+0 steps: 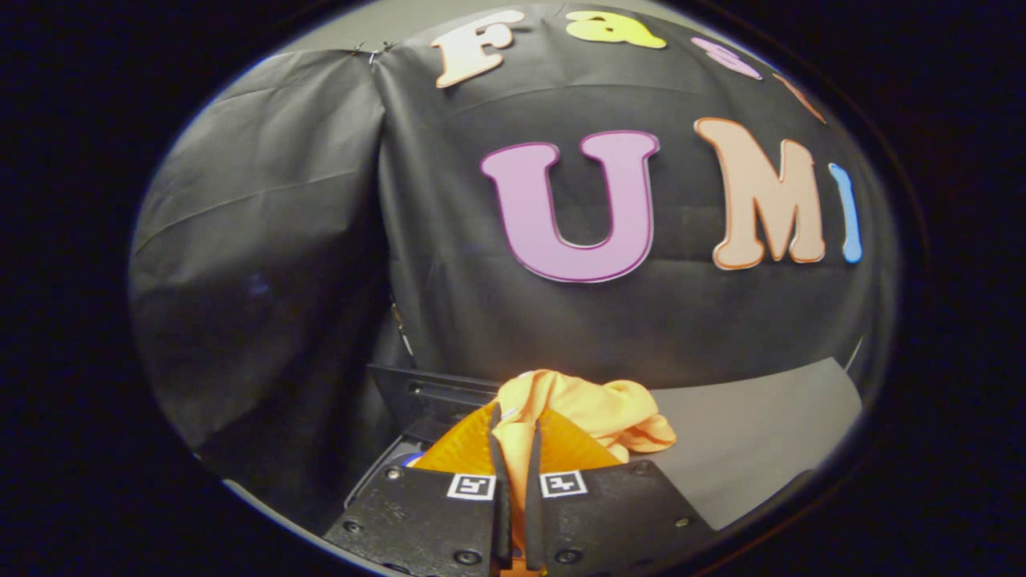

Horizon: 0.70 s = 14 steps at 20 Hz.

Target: Put the clothes into the washing machine and then close the washing machine lid.

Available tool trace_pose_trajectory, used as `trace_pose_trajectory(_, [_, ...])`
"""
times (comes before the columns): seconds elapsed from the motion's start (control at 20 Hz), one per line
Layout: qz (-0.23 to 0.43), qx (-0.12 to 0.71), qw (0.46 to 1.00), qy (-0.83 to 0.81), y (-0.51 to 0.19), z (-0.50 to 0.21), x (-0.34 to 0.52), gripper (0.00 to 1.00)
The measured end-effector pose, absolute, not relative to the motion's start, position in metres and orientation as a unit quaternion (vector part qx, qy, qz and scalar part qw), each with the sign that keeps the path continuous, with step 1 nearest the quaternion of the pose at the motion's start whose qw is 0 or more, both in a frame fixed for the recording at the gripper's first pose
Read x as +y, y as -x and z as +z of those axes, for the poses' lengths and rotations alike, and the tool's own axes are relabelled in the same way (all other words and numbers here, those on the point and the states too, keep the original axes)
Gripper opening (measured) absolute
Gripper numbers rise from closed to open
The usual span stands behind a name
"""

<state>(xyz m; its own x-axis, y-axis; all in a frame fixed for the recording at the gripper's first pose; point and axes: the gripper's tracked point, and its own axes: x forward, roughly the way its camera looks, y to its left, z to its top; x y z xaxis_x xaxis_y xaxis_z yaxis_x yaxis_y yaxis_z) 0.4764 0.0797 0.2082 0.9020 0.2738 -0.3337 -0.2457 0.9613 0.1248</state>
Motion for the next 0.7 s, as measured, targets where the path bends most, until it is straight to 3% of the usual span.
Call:
trace_pose_trajectory(0.3, [0.163, 0.178, 0.969, -0.045, -0.496, 0.181, 0.137, 0.07])
trace_pose_trajectory(0.7, [0.155, 0.181, 0.970, -0.041, -0.522, 0.147, 0.171, 0.08])
